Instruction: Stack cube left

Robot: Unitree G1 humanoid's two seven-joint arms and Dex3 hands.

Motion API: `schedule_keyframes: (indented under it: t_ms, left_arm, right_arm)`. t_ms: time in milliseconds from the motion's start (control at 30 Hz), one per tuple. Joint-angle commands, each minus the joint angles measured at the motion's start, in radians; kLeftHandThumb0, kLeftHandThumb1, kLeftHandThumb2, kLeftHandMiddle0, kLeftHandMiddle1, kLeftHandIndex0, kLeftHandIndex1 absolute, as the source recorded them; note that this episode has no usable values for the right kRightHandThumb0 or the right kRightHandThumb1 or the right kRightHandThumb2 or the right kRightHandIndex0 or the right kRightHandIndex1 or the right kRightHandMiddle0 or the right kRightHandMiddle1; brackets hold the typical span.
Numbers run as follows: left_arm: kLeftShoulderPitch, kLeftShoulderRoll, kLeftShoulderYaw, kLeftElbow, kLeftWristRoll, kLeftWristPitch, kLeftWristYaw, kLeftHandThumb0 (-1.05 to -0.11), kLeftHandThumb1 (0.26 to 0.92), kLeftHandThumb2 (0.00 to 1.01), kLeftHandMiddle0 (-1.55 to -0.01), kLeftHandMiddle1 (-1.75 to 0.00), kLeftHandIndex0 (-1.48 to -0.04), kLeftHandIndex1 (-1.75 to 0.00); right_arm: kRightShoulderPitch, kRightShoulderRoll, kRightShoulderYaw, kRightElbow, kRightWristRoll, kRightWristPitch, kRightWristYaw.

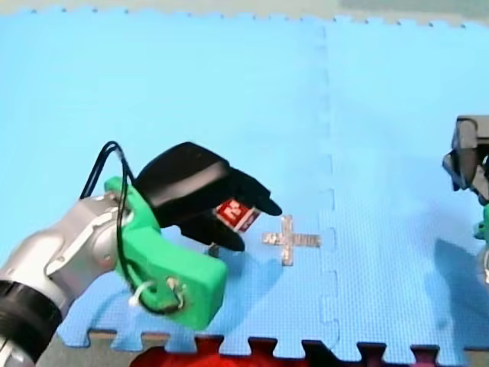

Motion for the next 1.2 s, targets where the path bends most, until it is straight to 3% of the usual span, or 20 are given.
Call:
schedule_keyframes:
  t_ms: [0,133,300,433,633,767,933,1167]
  left_arm:
    - [-0.018,-0.002,0.005,0.031,-0.008,-0.022,0.012,-0.423,0.783,0.01,-0.97,-1.75,-1.33,0.0]
    - [-0.049,-0.005,0.002,0.066,-0.009,-0.061,0.019,-0.427,0.784,0.01,-0.97,-1.75,-1.33,0.0]
    - [-0.076,0.011,0.015,0.008,-0.029,-0.092,-0.018,-0.434,0.787,0.01,-0.96,-1.75,-1.33,0.0]
    - [-0.07,0.028,0.027,-0.073,-0.019,-0.071,-0.036,-0.439,0.79,0.01,-0.95,-1.75,-1.32,0.0]
    - [-0.071,0.028,0.03,-0.099,-0.016,-0.051,-0.053,-0.443,0.795,0.0,-0.95,-1.73,-1.32,0.0]
    - [-0.076,0.015,0.019,-0.09,-0.01,-0.048,-0.066,-0.441,0.797,0.0,-0.96,-1.69,-1.32,0.0]
    - [-0.099,-0.028,-0.02,-0.022,-0.018,-0.035,-0.139,-0.438,0.8,0.0,-0.97,-1.67,-1.33,0.0]
    - [-0.129,-0.037,-0.043,0.034,0.012,-0.077,-0.116,-0.382,0.789,0.0,-0.98,-1.64,-1.4,-0.03]
  right_arm:
    - [-0.003,0.001,0.002,-0.002,-0.003,-0.001,-0.009]
    - [-0.004,0.003,0.007,0.001,-0.013,0.002,-0.022]
    - [-0.01,0.006,0.012,0.01,-0.021,0.014,-0.034]
    - [-0.015,0.008,0.015,0.017,-0.024,0.023,-0.042]
    - [-0.022,0.013,0.022,0.021,-0.031,0.036,-0.058]
    - [-0.027,0.015,0.026,0.021,-0.035,0.045,-0.071]
    - [-0.03,0.018,0.029,0.021,-0.037,0.052,-0.079]
    - [-0.033,0.019,0.033,0.019,-0.039,0.057,-0.085]
